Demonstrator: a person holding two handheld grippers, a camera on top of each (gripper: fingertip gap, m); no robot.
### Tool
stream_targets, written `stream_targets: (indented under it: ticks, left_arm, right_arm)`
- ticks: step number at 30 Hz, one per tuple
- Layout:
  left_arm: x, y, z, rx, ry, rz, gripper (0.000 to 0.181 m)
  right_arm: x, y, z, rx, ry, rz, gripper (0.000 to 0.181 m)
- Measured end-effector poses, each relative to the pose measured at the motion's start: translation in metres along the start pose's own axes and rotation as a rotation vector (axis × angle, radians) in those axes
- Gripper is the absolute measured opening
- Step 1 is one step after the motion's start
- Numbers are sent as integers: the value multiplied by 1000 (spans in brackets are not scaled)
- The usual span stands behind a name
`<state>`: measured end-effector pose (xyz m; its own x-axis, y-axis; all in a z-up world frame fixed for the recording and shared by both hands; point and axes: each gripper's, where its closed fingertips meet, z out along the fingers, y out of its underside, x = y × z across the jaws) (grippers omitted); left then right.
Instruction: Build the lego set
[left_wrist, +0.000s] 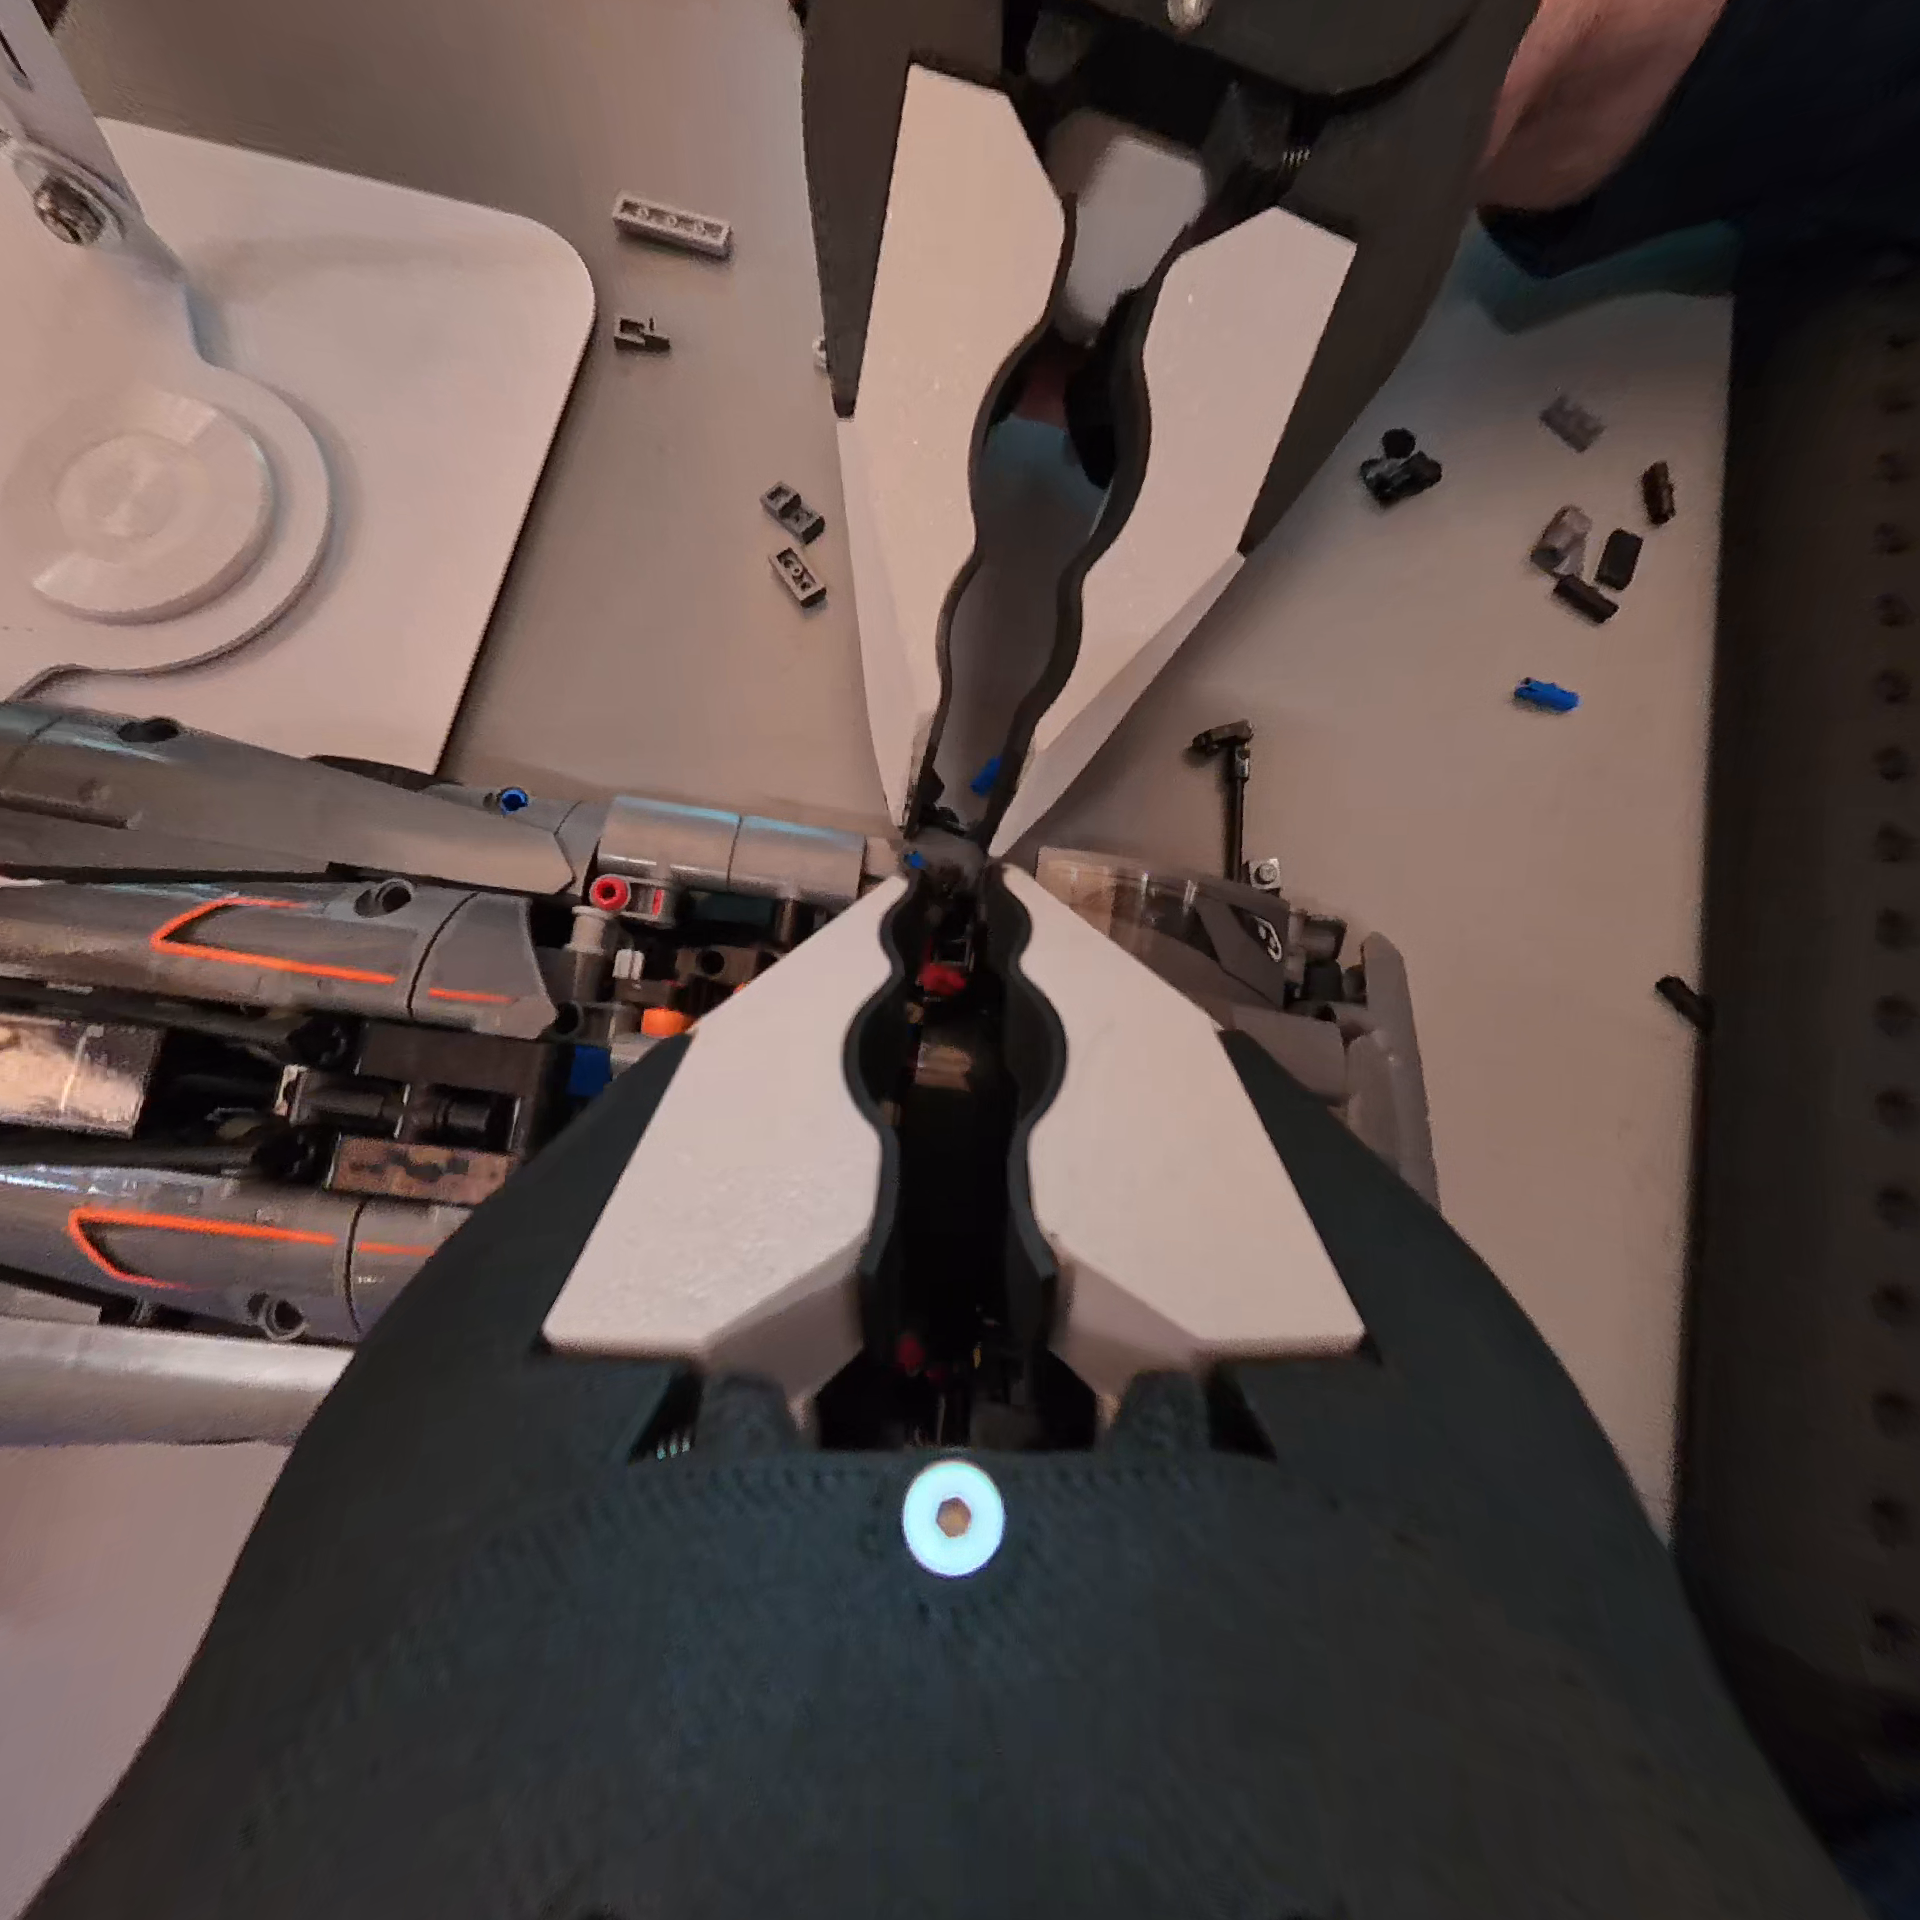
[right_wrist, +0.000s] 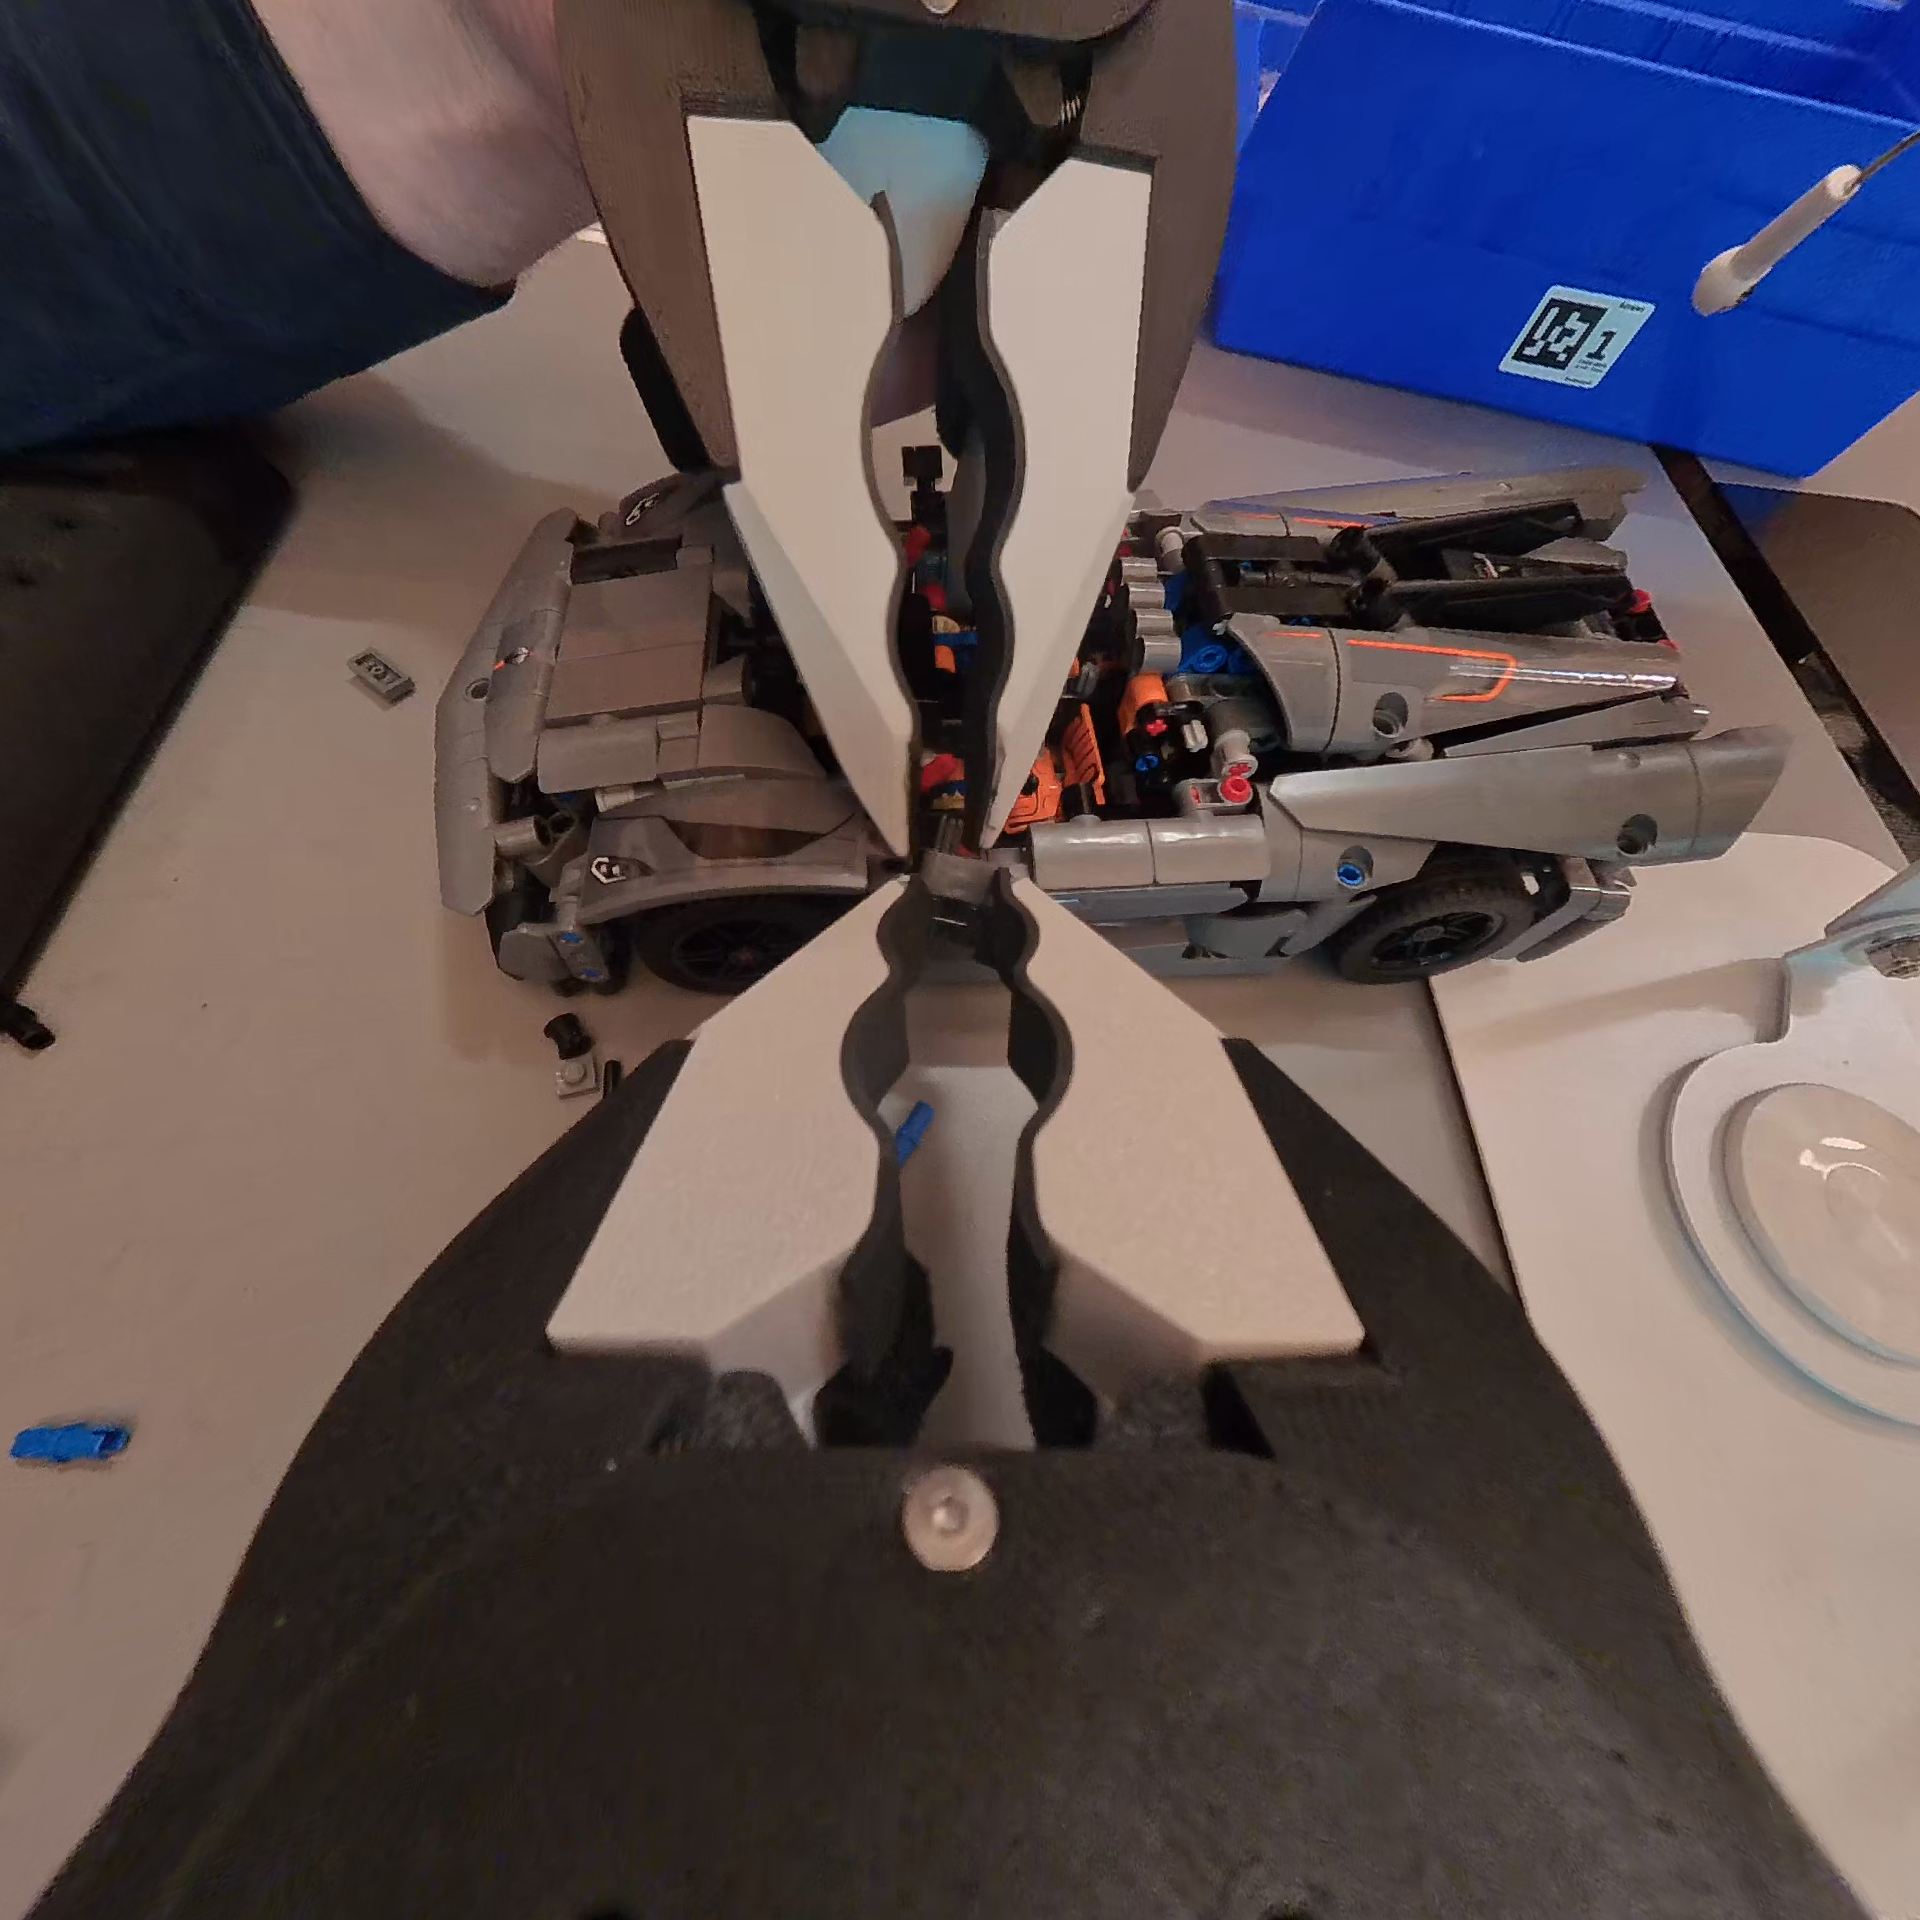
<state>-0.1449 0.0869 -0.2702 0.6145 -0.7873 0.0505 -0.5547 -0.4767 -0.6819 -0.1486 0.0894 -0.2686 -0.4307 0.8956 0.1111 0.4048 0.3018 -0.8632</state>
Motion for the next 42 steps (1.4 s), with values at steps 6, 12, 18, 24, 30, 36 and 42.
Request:
stream_targets:
  ticks: [6,12,18,24,30,36,42]
  left_arm:
    - [0,-1,2,19,20,-3,2]
    - [0,-1,1,35,34,-8,1]
    - [-1,-2,-1,53,41,-13,1]
    - [-2,0,-1,61,56,-26,1]
    - [-2,0,-2,67,64,-37,1]
    - [-3,-1,-2,81,75,-52,2]
    - [-5,-1,-3,86,67,-60,3]
  right_arm:
    - [0,1,0,-5,1,-5,10]
    - [3,1,-7,-17,-4,-47,23]
    - [5,3,-7,-118,-45,-212,27]
    - [16,25,-1,-356,27,-556,11]
    - [16,16,-2,-327,47,-583,14]
    - [11,12,1,-316,44,-627,11]
    - [11,11,0,-320,45,-626,10]
